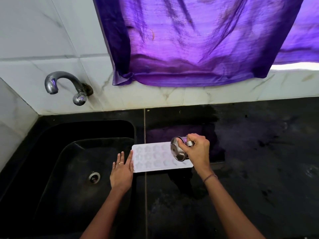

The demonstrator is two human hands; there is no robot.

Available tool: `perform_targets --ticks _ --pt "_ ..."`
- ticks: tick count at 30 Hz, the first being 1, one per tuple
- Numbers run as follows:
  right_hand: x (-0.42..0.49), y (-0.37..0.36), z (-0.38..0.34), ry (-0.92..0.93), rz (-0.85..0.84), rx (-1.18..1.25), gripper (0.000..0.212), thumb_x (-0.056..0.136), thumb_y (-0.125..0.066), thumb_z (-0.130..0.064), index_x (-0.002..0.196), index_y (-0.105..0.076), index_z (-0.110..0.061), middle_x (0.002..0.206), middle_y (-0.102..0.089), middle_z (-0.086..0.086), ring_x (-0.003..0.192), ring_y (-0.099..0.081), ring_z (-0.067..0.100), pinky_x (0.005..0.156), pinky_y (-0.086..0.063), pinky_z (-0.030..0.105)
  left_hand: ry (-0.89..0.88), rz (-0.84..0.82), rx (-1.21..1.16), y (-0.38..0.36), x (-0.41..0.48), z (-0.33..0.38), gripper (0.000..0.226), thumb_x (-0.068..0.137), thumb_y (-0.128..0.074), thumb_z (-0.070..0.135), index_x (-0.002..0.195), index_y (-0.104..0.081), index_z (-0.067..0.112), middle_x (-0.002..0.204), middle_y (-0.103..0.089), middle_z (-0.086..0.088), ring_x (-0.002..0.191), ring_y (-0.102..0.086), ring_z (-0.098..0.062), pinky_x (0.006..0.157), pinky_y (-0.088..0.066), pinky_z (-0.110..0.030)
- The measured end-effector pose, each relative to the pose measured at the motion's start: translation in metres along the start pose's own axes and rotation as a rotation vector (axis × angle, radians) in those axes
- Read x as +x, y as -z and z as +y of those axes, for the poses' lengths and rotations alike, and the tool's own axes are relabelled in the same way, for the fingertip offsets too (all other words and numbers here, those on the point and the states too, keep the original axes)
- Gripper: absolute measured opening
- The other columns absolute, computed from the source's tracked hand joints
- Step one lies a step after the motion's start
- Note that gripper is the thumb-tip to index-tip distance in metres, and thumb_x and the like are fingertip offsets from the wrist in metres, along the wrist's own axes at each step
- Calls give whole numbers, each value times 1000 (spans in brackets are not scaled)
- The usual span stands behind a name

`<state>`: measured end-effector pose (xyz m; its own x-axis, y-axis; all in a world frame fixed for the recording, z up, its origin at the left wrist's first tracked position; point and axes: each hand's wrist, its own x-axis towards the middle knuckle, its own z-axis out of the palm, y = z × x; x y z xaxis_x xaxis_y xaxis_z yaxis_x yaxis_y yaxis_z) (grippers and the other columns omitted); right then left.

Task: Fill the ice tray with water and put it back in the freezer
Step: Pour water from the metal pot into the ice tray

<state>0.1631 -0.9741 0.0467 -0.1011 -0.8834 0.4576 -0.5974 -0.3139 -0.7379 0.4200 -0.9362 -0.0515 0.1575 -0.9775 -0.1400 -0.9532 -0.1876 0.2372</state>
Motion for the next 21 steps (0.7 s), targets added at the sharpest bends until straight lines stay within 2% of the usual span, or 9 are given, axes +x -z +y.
perform_targets --ticks 6,14,19,21 --pt "1 0 -8 13 21 -62 45 71 -79 -14 50 -42 -1 48 -48 10 48 -44 26 50 -41 40 -22 13 -29 -1 0 -2 49 102 -14 33 150 -4 30 159 -8 -6 147 -1 -17 119 -8 -36" --pt "-4 -10 -10 -19 77 -68 48 71 -79 -13 49 -38 -1 47 -44 10 49 -40 22 53 -33 26 -54 51 -95 -9 3 -8 49 101 -16 32 149 -6 30 158 -12 -5 147 -3 -15 119 -9 -35" --pt "-11 -14 -6 -113 112 -39 45 72 -77 -11 50 -39 -2 47 -44 10 48 -45 28 49 -42 39 -80 69 -112 -14 5 -12 49 101 -16 33 150 -7 30 158 -13 -4 146 -4 -16 119 -8 -35" --pt "-14 -14 -6 -160 144 20 44 73 -77 -9 50 -40 -2 47 -45 11 50 -49 31 50 -45 38 -88 73 -121 -14 5 -13 49 101 -16 33 150 -7 30 158 -13 -4 146 -4 -15 119 -8 -35"
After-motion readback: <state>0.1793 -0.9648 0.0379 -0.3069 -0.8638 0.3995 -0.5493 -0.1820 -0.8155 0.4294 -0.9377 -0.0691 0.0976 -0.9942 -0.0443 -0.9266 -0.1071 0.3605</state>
